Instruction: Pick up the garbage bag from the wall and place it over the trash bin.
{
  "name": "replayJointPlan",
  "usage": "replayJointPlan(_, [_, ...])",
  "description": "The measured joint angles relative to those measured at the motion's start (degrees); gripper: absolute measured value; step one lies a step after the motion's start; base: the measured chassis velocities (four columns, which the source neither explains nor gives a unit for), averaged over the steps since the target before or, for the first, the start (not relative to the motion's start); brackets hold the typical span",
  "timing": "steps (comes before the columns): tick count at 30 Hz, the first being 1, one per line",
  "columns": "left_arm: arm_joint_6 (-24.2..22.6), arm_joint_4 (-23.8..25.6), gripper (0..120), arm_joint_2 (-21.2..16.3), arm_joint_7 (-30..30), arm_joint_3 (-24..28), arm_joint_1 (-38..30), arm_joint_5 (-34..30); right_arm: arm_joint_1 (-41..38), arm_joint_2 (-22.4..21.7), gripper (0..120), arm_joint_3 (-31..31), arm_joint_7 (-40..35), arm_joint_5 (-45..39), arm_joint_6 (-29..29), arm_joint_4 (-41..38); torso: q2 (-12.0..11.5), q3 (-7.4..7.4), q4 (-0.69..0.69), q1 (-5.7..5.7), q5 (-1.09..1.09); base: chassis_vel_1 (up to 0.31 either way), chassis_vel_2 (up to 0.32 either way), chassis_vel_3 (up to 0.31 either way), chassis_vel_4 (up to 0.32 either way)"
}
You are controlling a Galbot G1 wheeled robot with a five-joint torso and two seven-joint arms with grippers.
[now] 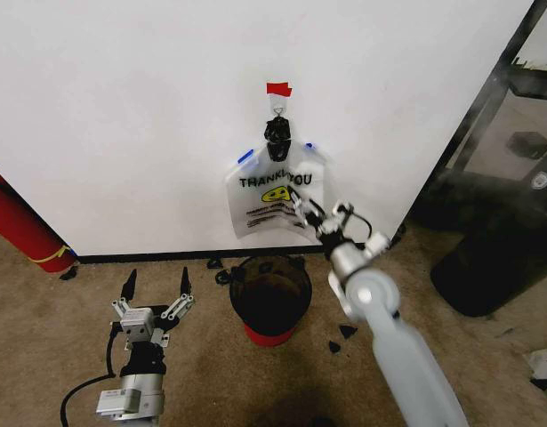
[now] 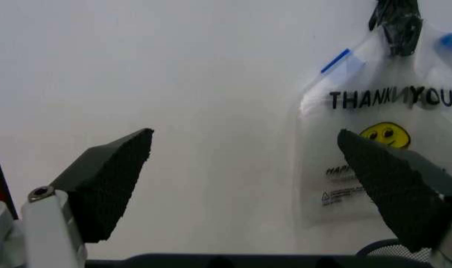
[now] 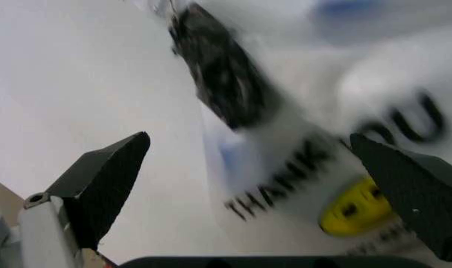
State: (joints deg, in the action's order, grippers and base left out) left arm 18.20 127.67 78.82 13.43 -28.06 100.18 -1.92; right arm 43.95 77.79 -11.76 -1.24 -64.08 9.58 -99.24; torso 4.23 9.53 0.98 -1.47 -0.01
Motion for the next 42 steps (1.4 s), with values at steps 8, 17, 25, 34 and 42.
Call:
replayJointPlan(8, [-0.7, 0.3, 98, 0.9, 0.1, -0.2, -1.4, 0.3, -8.1, 3.2, 100, 2.6, -0.1, -2.2, 0.6, 7.7, 0.0, 0.00, 0.00, 0.00, 0.00, 0.000, 0.000, 0.000, 0.000])
replayJointPlan(17, [-0.9, 0.1, 98, 0.4, 0.3, -0.5, -2.1, -1.0, -11.5, 6.4, 99, 3.1, -1.5, -2.2, 1.0, 12.4, 0.0, -0.01, 0.00, 0.01, -0.01, 0.000, 0.000, 0.000, 0.000])
replayJointPlan(25, [-1.0, -0.3, 98, 0.2, 0.5, -0.3, -2.2, -1.2, -11.6, 6.6, 77, 2.4, -2.4, -2.5, 0.9, 12.2, 0.0, -0.01, 0.02, 0.01, 0.00, 0.000, 0.000, 0.000, 0.000])
replayJointPlan(34, [-0.7, -1.2, 98, 0.2, 0.6, 0.6, -2.2, -1.2, -10.7, 6.3, 42, 2.3, -2.6, -1.5, 0.6, 10.7, 0.0, -0.01, 0.01, 0.01, 0.01, 0.000, 0.000, 0.000, 0.000])
replayJointPlan(42, [-0.6, -1.4, 98, 0.2, 0.7, 0.6, -2.2, -1.5, -10.4, 5.9, 14, 2.3, -2.7, -1.1, 0.6, 9.9, 0.0, -0.01, 0.00, 0.01, 0.01, 0.000, 0.000, 0.000, 0.000])
